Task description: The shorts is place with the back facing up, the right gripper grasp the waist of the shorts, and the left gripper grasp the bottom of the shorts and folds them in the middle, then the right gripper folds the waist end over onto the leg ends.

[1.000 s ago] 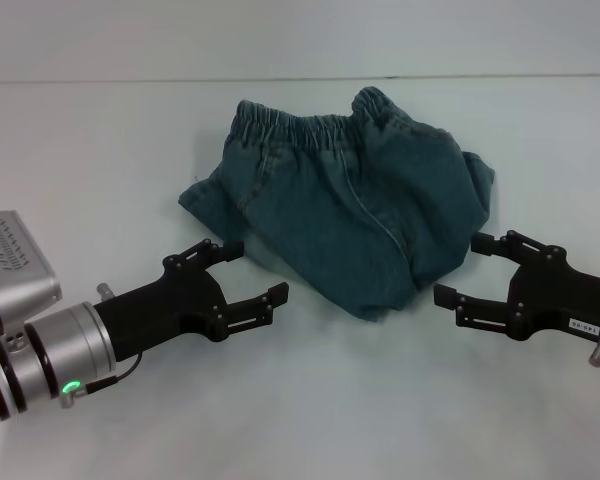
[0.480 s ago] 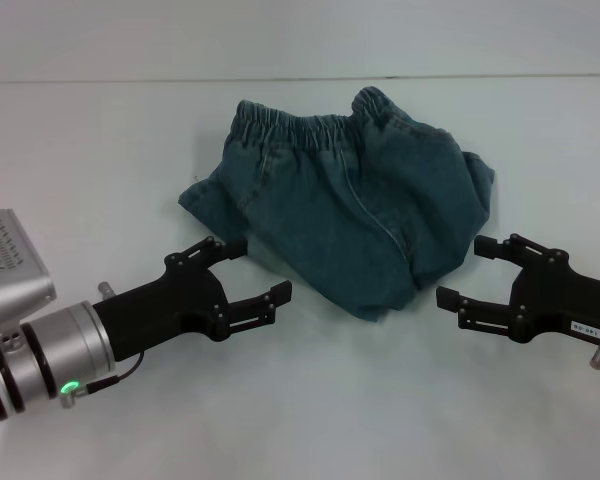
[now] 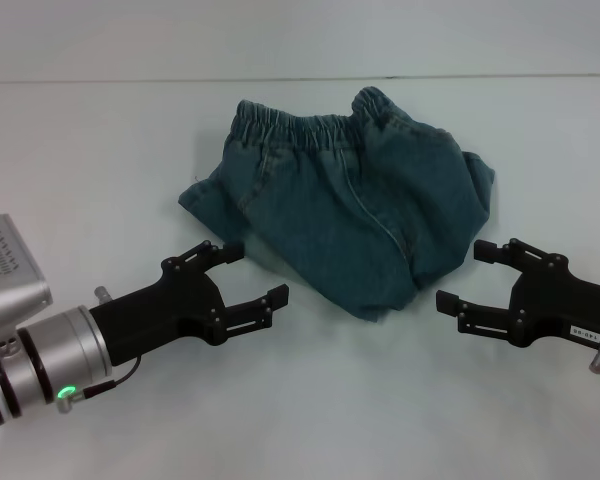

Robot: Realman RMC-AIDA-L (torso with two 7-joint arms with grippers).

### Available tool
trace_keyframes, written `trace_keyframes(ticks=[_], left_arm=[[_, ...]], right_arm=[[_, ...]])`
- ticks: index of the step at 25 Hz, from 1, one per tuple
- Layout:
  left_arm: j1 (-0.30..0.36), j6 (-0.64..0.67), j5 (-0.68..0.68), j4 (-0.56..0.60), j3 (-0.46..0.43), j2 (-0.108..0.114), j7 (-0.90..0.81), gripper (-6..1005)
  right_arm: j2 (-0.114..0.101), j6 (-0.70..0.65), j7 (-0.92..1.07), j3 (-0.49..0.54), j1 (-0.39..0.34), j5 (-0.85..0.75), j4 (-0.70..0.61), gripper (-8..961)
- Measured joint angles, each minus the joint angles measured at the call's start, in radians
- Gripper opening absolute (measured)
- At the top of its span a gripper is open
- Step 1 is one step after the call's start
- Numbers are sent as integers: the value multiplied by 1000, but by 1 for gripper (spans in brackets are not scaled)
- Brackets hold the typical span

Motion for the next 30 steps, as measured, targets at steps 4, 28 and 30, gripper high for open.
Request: trace_keyframes(ticks=[4,28,30], left_arm=[[2,2,1,0,0,0,0,900],[9,18,-1,0,6,-2,0,899],[10,25,-4,0,6,-2,0,899]], right_arm=[[-1,-3,0,2,0,0,2,956],[-3,-5,-6,9,-15,1,8,956],[-3,-6,-8,9,-17,2,8,956]])
